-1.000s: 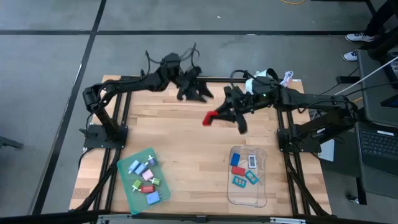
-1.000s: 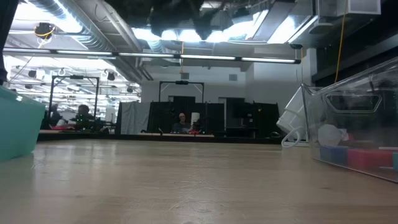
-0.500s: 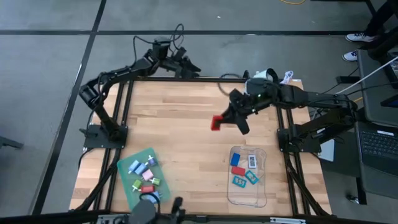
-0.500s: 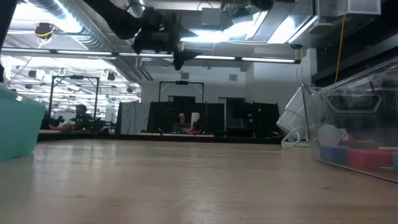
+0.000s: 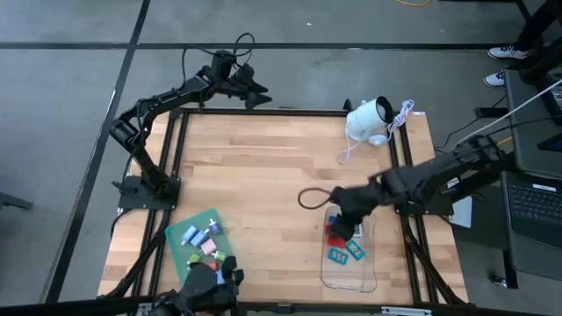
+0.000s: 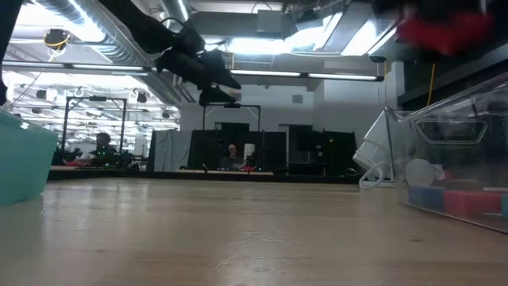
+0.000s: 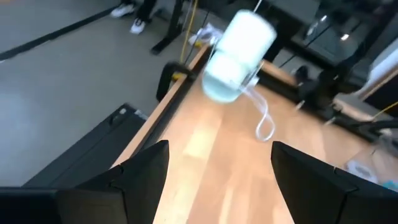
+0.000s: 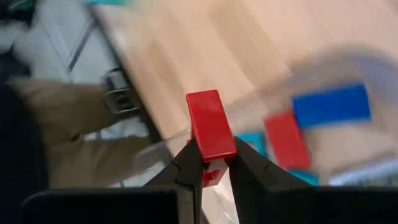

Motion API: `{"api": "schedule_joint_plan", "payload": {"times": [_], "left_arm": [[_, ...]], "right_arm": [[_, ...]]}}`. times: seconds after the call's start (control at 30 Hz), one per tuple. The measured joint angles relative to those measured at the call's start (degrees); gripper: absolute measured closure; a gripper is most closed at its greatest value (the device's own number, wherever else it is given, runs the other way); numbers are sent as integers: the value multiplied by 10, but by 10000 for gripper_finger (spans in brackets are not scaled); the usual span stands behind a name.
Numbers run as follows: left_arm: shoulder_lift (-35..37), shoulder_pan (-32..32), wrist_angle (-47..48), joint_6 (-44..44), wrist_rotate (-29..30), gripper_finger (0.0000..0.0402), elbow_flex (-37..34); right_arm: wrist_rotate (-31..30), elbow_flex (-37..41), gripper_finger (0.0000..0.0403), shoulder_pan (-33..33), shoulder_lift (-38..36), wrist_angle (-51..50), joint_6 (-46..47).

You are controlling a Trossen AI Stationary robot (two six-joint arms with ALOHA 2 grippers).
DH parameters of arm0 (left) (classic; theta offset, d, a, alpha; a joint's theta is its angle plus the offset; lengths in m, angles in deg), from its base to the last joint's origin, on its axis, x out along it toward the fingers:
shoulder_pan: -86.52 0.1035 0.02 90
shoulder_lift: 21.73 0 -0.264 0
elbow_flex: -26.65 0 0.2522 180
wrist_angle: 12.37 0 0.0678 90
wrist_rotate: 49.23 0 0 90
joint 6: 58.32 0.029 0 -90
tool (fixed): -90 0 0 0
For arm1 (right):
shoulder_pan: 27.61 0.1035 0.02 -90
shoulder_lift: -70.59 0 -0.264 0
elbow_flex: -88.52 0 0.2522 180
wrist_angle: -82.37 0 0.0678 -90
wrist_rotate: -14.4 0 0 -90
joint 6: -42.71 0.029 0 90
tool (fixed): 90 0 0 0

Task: Pick & Place Office items
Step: Put the red digital clock into the transparent bin, then return to Home Position

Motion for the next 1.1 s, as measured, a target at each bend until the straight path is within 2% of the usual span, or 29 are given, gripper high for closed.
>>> {"api": "schedule_joint_plan", "payload": {"times": [0.07, 0.2, 0.27, 0.33, 0.43, 0.6, 0.73, 1.0, 1.1], "left_arm": [[0, 0, 18, 18, 8, 126, 0], [0, -2, 36, 41, 9, 126, 0], [0, -3, 38, 39, 9, 125, 0], [0, -3, 37, 38, 11, 125, 0], [0, -3, 37, 36, 19, 125, 0], [0, -3, 27, 13, 23, 125, 0], [4, -3, -30, -32, 24, 125, 0], [22, -6, -156, -127, 30, 125, 0], [46, -9, -206, -148, 37, 125, -1]], "right_arm": [[-23, 45, 347, 36, 1, 31, 82], [-31, 124, 347, 96, 5, 95, 218], [-41, 148, 346, 110, 5, 133, 263], [-52, 162, 338, 116, 5, 127, 296], [-52, 169, 306, 118, 4, 130, 326], [-70, 160, 237, 117, 4, 128, 280], [-95, 137, 203, 104, 2, 129, 221], [-134, 126, 196, 87, -2, 130, 170], [-172, 126, 200, 79, -14, 141, 126]]}}
